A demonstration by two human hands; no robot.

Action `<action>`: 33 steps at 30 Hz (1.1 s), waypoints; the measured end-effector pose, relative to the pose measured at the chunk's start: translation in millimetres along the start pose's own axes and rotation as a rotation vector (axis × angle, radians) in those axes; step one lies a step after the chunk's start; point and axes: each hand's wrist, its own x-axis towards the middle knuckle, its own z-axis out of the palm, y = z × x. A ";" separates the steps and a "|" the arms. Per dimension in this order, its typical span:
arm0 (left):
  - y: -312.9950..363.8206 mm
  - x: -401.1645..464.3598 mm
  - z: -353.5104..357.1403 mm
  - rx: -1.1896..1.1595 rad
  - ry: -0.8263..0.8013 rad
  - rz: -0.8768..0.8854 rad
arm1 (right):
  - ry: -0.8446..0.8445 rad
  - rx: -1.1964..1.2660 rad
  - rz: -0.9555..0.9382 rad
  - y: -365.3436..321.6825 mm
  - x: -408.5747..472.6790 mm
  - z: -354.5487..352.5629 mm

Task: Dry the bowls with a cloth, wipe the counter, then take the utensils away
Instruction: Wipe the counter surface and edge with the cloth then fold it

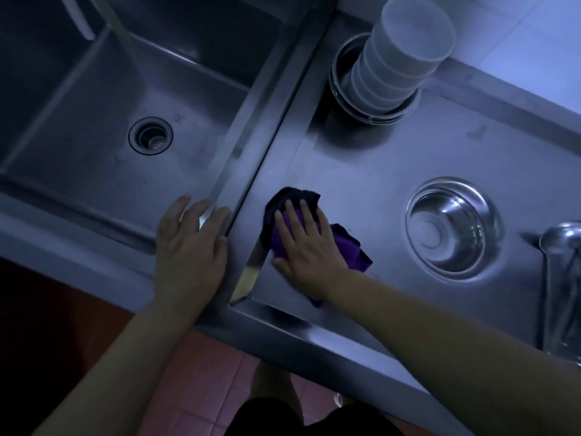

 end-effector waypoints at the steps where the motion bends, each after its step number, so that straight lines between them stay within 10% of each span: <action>1: -2.3 -1.2 -0.9 -0.010 -0.002 -0.017 | -0.009 0.008 -0.027 -6.9 -5.8 0.1; 15: 30.2 -46.1 7.0 -0.061 0.007 -0.057 | -0.012 0.311 -0.380 -40.5 -109.7 18.3; 33: 253.1 -158.4 55.4 -0.136 -0.161 0.239 | 0.017 0.291 0.071 115.2 -356.2 84.0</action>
